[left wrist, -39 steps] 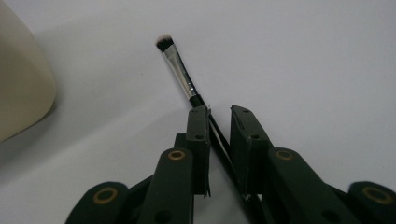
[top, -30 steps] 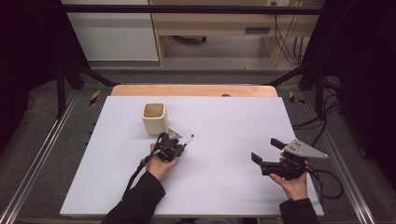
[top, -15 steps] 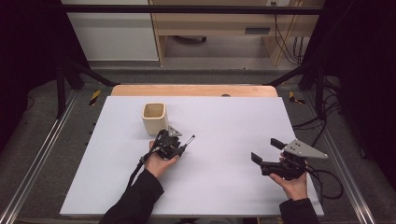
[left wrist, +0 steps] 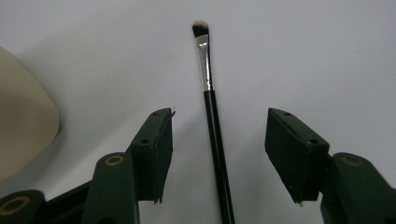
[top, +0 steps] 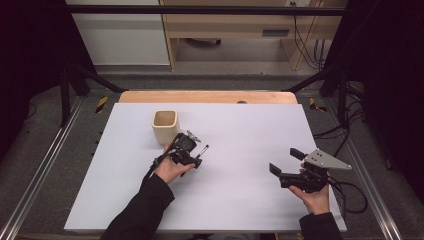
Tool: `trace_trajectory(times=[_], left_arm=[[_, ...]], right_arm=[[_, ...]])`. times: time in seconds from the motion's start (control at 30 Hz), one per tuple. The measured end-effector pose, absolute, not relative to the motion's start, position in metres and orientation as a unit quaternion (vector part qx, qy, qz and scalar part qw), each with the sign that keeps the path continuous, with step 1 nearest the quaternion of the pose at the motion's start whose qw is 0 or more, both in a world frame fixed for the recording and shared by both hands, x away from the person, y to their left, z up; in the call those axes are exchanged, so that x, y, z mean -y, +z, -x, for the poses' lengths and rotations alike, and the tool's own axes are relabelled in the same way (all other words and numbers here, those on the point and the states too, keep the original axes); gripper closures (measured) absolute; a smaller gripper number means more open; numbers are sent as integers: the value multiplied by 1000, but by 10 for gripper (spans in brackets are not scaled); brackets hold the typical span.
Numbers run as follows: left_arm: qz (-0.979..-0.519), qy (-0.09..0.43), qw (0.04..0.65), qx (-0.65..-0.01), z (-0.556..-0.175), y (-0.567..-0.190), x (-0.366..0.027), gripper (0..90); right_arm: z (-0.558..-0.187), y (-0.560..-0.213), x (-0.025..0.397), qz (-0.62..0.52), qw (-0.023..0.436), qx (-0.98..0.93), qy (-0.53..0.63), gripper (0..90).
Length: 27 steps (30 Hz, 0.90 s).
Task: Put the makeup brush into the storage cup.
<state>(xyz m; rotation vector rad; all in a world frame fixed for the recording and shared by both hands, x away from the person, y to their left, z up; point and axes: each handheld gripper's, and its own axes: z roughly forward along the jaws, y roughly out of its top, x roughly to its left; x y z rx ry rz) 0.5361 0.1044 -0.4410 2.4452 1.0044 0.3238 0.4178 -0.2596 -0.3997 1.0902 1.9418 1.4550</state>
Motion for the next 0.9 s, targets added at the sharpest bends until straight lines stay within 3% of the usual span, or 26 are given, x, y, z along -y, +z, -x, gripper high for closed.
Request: trace_trajectory(times=[0.23, 0.63, 0.9], left_arm=[[-903, 99, 210, -362, -543, -446, -101, 466], [-905, 87, 204, -362, -546, -451, -99, 675], [-906, 83, 204, -362, -546, -451, -98, 764]], right_arm=[[-418, -400, 259, -398, 235, -710, 532, 76], [-418, -400, 259, -397, 234, -710, 532, 78], [-418, -400, 259, -397, 233, -712, 531, 78]])
